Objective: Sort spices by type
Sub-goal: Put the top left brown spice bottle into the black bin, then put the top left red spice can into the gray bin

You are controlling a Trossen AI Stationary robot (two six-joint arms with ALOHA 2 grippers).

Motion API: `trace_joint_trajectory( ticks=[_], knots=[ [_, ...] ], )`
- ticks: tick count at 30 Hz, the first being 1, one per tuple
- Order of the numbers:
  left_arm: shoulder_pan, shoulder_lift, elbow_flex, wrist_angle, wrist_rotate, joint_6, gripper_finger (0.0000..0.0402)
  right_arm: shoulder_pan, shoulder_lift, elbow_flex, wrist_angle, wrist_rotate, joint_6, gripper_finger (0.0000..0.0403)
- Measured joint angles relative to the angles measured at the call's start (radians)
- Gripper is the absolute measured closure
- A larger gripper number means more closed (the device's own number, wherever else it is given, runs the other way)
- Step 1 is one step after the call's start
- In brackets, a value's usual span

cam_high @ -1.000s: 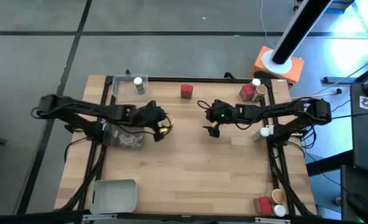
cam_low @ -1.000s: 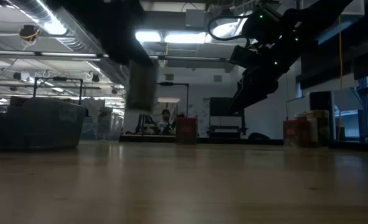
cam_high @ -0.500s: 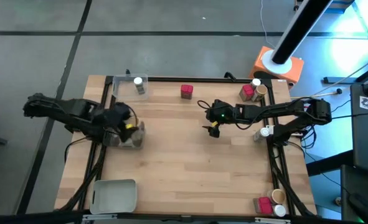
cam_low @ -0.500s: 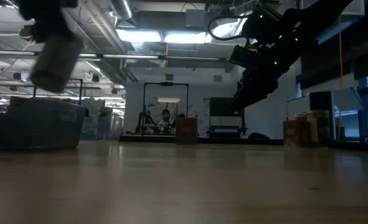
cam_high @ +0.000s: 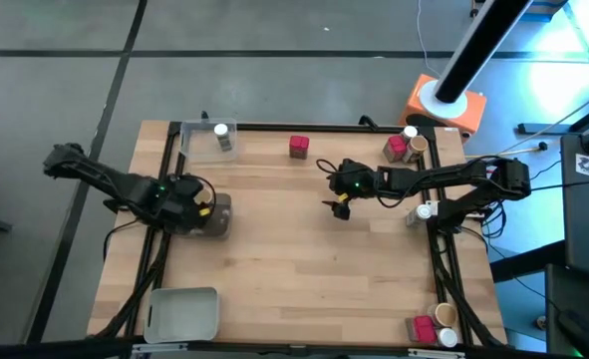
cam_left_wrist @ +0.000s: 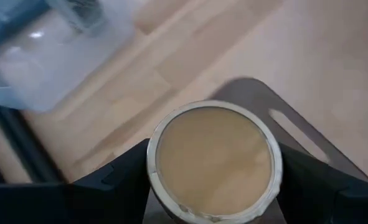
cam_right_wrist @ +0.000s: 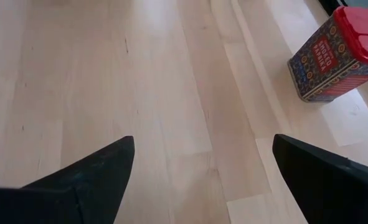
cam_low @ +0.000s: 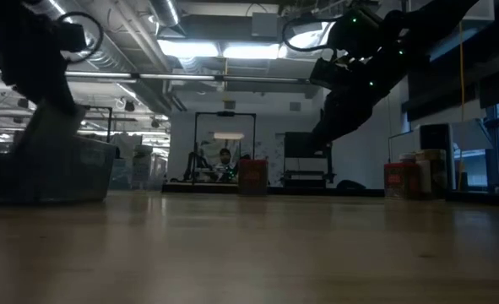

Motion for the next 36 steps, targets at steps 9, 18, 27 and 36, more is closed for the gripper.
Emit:
trace_joint_trajectory(
  ticks=[9, 18, 27, 36],
  knots=[
    [-0.020, 0.084, -0.093, 0.067, -0.060, -0.087, 0.0144, 0.000, 0.005, 0.000, 0.020, 0.000, -0.020, 0.0022],
    [-0.028, 0.092, -0.097, 0.078, -0.070, -0.082, 0.0144, 0.000, 0.007, -0.001, 0.024, 0.000, -0.021, 0.0022],
    [-0.027, 0.087, -0.101, 0.090, -0.022, -0.061, 0.0080, 0.000, 0.008, -0.001, 0.019, 0.000, -0.021, 0.0022],
    [-0.028, -0.021, -0.100, 0.103, -0.010, -0.030, 0.0074, 0.000, 0.008, -0.001, 0.019, 0.000, -0.022, 0.0022]
  ],
)
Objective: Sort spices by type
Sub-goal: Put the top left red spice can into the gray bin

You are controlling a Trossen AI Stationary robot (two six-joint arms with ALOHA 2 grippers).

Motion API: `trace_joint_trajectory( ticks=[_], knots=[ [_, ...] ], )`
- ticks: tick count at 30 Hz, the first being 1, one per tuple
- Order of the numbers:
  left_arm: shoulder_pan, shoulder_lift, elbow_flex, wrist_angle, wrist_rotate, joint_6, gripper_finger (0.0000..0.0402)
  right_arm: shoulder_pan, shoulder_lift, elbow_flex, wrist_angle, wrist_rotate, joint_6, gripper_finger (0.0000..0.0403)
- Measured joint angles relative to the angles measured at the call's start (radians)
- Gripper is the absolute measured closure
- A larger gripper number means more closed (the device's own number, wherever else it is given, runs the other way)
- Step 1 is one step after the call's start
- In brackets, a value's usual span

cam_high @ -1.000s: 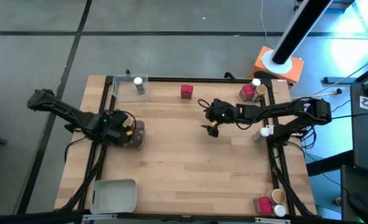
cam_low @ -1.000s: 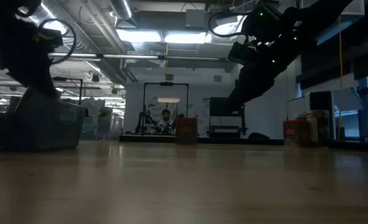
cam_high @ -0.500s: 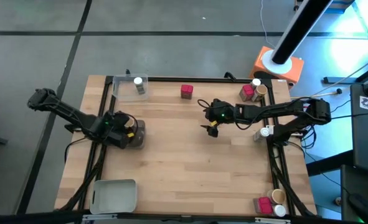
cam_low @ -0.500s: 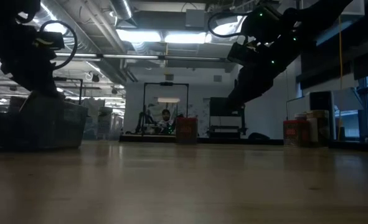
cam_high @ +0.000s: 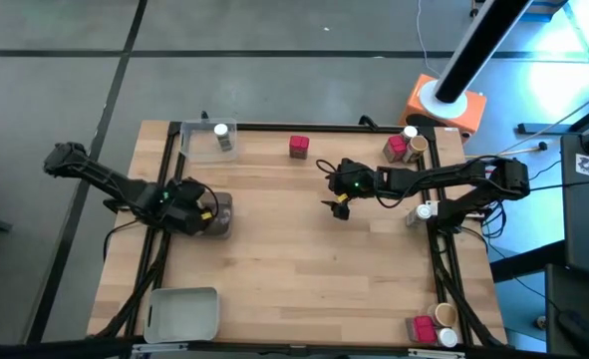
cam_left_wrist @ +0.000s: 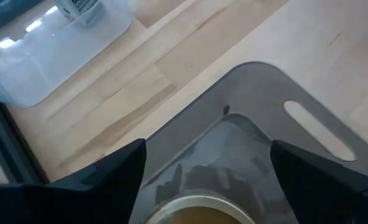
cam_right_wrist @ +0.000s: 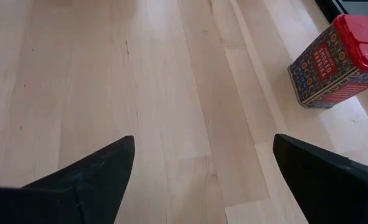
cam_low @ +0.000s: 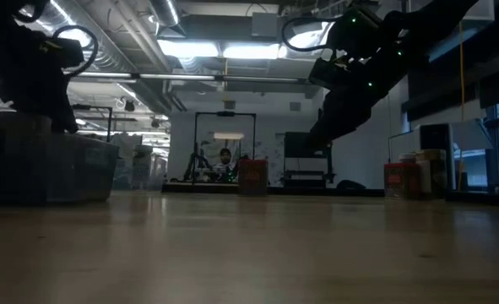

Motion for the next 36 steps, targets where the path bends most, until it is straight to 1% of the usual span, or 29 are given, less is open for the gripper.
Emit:
trace_joint_trajectory(
  ticks=[4, 7, 9, 12, 14, 18, 21, 23, 28, 30, 32, 36],
  knots=[
    [0.000, -0.062, 0.002, 0.004, 0.001, 0.006, 0.0074, 0.000, 0.000, 0.000, -0.009, 0.000, 0.005, 0.0022],
    [0.001, -0.093, 0.049, 0.073, -0.021, 0.100, 0.0073, 0.000, 0.000, 0.000, -0.005, 0.000, 0.028, 0.0022],
    [0.001, -0.103, 0.082, 0.184, -0.065, 0.236, 0.0073, 0.000, 0.000, 0.006, -0.008, 0.001, 0.029, 0.0022],
    [0.012, -0.102, 0.086, 0.445, -0.100, 0.507, 0.0073, -0.013, -0.027, 0.034, -0.059, 0.028, 0.025, 0.0022],
    [0.036, -0.084, 0.078, 0.592, -0.096, 0.647, 0.0073, -0.028, -0.074, 0.059, -0.113, 0.047, 0.031, 0.0022],
    [0.105, -0.019, 0.044, 0.785, -0.032, 0.818, 0.0073, -0.079, -0.180, 0.083, -0.268, 0.075, 0.062, 0.0022],
    [0.172, 0.035, 0.021, 0.878, 0.041, 0.876, 0.0073, -0.143, -0.256, 0.089, -0.367, 0.101, 0.065, 0.0022],
    [0.217, 0.078, 0.013, 0.899, 0.072, 0.890, 0.0073, -0.200, -0.294, 0.090, -0.410, 0.113, 0.073, 0.0022],
    [0.306, 0.183, 0.013, 0.951, 0.086, 0.913, 0.0073, -0.359, -0.310, 0.090, -0.455, 0.112, 0.086, 0.0022],
    [0.338, 0.214, 0.013, 0.952, 0.092, 0.926, 0.0073, -0.401, -0.295, 0.090, -0.435, 0.084, 0.083, 0.0022],
    [0.367, 0.241, 0.013, 0.968, 0.109, 0.934, 0.0073, -0.426, -0.275, 0.090, -0.395, 0.030, 0.080, 0.0022],
    [0.406, 0.284, 0.013, 0.981, 0.146, 0.936, 0.0073, -0.433, -0.223, 0.090, -0.257, -0.097, 0.029, 0.0022]
  ],
)
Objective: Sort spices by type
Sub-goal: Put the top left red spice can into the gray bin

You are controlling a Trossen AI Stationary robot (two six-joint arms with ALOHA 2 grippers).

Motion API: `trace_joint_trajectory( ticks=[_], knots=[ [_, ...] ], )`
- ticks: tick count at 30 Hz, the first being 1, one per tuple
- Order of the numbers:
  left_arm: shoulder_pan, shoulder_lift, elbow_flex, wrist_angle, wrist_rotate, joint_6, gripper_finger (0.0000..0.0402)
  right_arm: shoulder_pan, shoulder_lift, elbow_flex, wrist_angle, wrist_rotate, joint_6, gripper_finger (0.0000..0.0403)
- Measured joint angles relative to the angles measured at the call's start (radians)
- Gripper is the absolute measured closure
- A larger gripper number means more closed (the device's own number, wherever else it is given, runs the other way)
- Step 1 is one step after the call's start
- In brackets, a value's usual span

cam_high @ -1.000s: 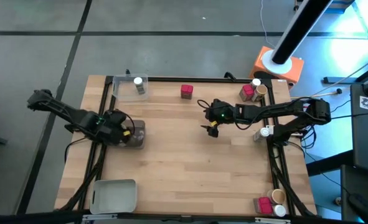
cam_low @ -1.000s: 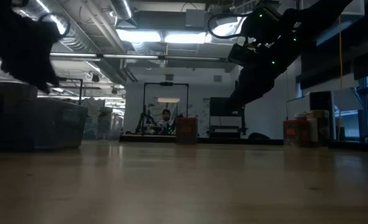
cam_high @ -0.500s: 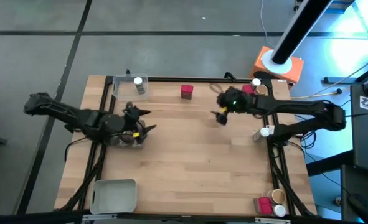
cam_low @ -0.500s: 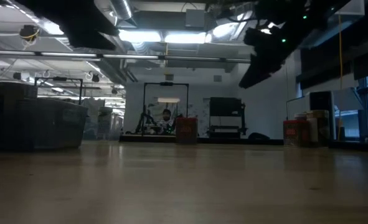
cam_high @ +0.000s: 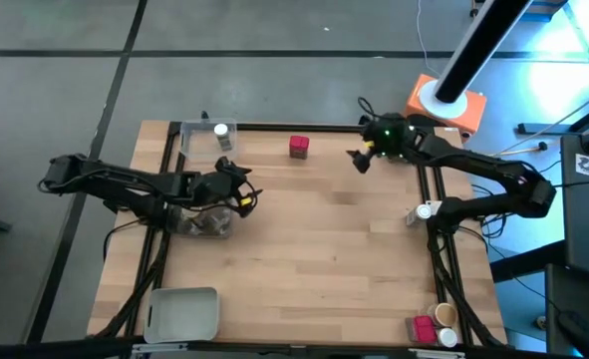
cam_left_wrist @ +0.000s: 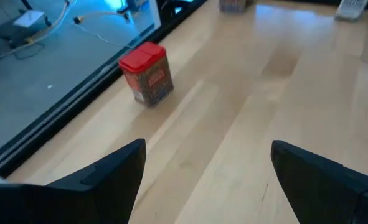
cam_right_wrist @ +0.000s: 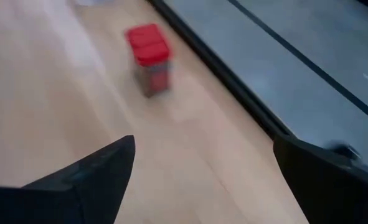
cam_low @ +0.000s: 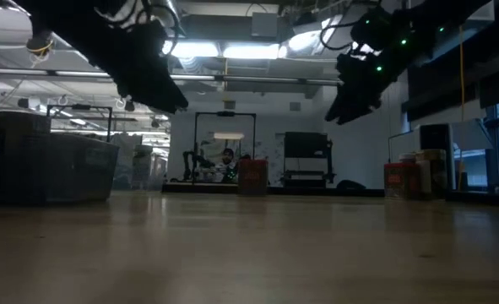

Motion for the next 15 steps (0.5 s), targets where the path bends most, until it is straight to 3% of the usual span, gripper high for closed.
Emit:
trace_joint_trajectory(
  ticks=[4, 15],
  knots=[
    [0.027, 0.018, 0.000, 0.003, 0.057, 0.047, 0.0073, 0.001, 0.085, 0.000, 0.135, -0.066, -0.050, 0.0022],
    [0.030, -0.031, 0.000, -0.073, 0.075, 0.065, 0.0073, 0.001, 0.366, 0.001, 0.498, -0.191, -0.111, 0.0022]
  ],
)
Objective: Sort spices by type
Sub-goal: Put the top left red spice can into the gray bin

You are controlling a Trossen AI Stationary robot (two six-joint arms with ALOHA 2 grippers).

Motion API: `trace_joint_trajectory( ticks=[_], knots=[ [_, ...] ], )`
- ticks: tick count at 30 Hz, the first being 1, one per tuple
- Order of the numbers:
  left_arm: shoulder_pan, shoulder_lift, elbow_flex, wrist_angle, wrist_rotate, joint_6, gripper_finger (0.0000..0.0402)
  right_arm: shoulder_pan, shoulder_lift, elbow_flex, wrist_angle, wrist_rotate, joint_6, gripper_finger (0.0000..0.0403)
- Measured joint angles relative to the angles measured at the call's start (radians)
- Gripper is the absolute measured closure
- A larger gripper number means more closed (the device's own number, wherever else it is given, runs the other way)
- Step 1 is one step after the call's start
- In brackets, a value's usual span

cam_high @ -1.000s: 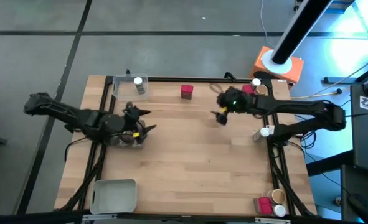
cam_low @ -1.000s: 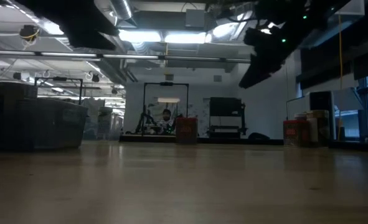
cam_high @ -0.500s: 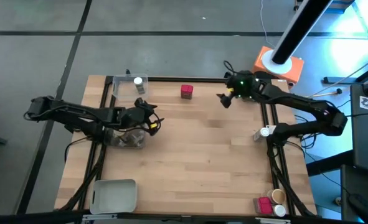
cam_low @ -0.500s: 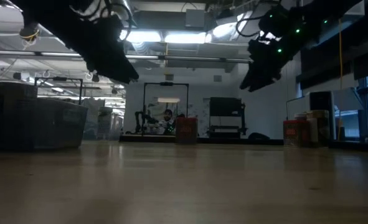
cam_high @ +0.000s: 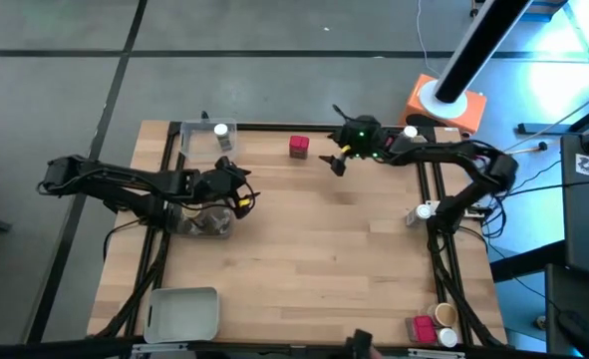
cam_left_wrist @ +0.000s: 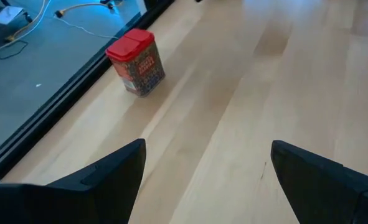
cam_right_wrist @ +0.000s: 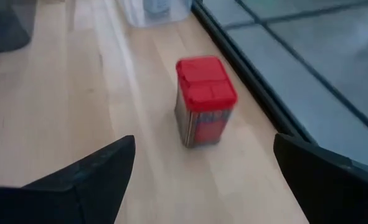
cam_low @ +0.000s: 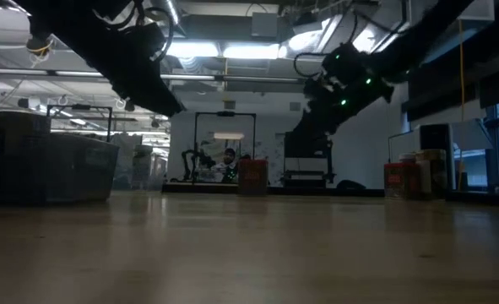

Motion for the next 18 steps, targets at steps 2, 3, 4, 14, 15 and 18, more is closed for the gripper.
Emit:
trace_joint_trajectory(
  ticks=[2, 3, 4, 14, 15, 18],
  knots=[
    [0.008, -0.006, 0.000, -0.005, 0.000, 0.017, 0.0073, -0.004, 0.048, 0.022, 0.036, 0.000, -0.021, 0.0022],
    [0.010, -0.008, 0.000, -0.001, -0.001, 0.022, 0.0073, -0.007, 0.071, 0.039, 0.039, -0.004, -0.030, 0.0022],
    [0.014, -0.009, 0.000, 0.000, -0.001, 0.031, 0.0073, -0.007, 0.093, 0.059, 0.041, -0.023, -0.038, 0.0022],
    [0.037, -0.009, 0.000, 0.006, -0.001, 0.033, 0.0073, -0.007, 0.315, 0.303, -0.031, -0.068, -0.062, 0.0022],
    [0.037, -0.009, 0.000, 0.006, -0.001, 0.023, 0.0073, -0.007, 0.330, 0.323, -0.051, -0.076, -0.075, 0.0022],
    [0.035, -0.009, 0.000, 0.009, 0.005, 0.002, 0.0073, -0.007, 0.370, 0.369, -0.099, -0.109, -0.098, 0.0022]
  ],
)
